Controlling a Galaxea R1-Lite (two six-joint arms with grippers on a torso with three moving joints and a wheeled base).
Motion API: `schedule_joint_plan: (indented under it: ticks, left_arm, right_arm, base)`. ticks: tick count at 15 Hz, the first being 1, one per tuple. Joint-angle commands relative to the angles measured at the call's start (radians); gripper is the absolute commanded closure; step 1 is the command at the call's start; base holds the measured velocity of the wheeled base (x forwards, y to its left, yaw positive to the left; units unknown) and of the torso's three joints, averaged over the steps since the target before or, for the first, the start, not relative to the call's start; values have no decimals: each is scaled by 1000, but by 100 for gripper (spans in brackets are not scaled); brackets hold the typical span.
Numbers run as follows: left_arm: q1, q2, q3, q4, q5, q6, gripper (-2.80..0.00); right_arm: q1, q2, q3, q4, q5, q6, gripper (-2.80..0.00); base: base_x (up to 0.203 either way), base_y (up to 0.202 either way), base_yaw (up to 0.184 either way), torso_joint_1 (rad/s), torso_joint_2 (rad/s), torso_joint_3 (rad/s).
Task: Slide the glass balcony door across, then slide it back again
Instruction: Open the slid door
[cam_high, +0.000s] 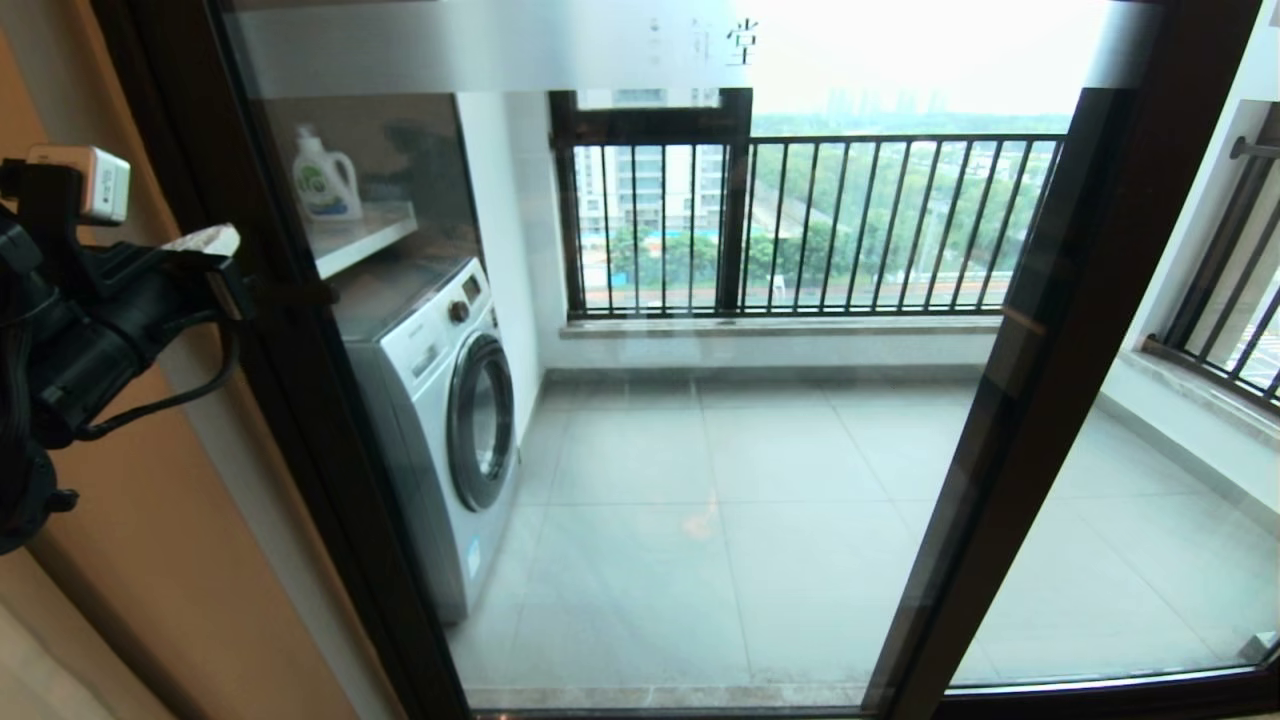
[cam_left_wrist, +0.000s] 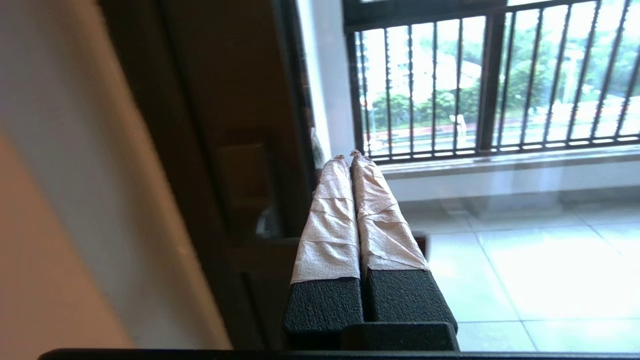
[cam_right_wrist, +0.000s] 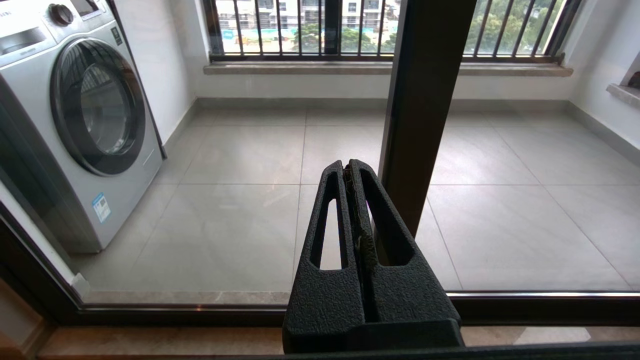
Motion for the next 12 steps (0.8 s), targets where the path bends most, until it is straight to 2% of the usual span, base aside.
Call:
schedule_joint_plan:
  ticks: [1, 4, 6, 12]
  left_arm:
    - [-48, 37, -20, -3, 6, 2, 0]
    - [-71, 130, -43, -6, 11, 4, 0]
    - [-71, 187, -66, -9, 44, 4, 0]
    - [-65, 203, -36, -9, 52, 3, 0]
  right_arm:
    - [0, 0, 12, 0, -1, 0, 0]
    - [0, 0, 12, 0, 1, 0, 0]
    - [0, 0, 12, 0, 1, 0, 0]
    - [0, 0, 12, 0, 1, 0, 0]
  base:
    - [0, 0, 0, 0, 0, 0]
    - [0, 0, 0, 0, 0, 0]
    - [0, 0, 0, 0, 0, 0]
    - [0, 0, 0, 0, 0, 0]
